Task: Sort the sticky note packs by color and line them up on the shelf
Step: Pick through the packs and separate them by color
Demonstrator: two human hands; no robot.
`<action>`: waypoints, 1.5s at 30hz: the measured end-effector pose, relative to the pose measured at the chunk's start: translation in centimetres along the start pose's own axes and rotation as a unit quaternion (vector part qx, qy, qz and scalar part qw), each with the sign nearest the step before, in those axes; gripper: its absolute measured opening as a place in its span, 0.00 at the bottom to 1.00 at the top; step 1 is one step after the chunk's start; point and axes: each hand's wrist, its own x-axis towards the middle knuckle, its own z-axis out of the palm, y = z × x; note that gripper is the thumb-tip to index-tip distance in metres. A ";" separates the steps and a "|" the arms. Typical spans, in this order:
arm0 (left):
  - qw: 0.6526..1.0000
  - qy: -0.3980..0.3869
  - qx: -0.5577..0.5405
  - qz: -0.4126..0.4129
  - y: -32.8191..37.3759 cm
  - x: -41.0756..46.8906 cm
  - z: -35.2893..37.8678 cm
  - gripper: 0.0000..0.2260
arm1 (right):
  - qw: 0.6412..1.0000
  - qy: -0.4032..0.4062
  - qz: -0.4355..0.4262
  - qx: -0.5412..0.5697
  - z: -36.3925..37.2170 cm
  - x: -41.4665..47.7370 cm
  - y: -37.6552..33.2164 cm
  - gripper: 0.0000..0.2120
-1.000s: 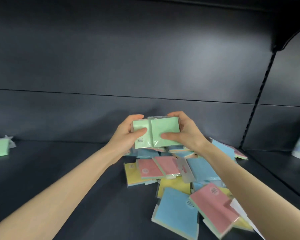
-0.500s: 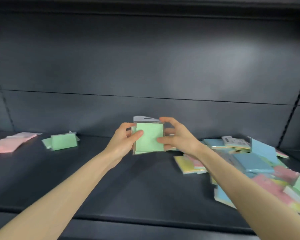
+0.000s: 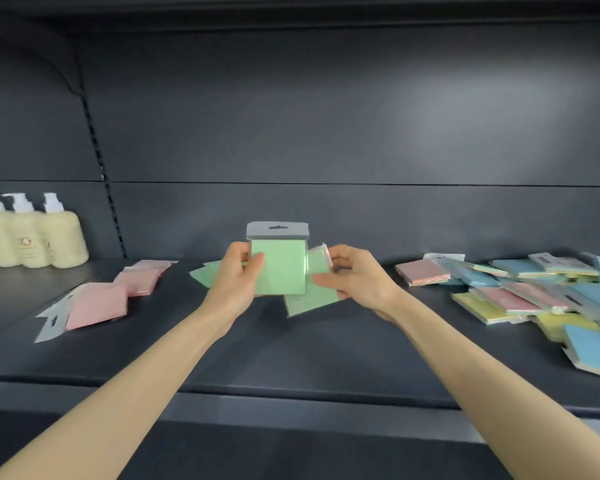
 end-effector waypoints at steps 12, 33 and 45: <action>0.995 0.006 0.101 0.023 -2.5 3.0 -5.4 0.14 | 0.999 0.037 0.011 -0.023 2.4 4.2 1.2 0.19; 0.891 -0.091 0.445 0.002 -7.5 10.0 -10.7 0.16 | 0.990 0.093 0.020 -0.108 4.3 9.8 3.2 0.17; 0.883 -0.171 0.407 0.159 -6.9 10.5 -8.3 0.14 | 0.978 0.173 0.048 -0.104 4.6 8.1 3.1 0.16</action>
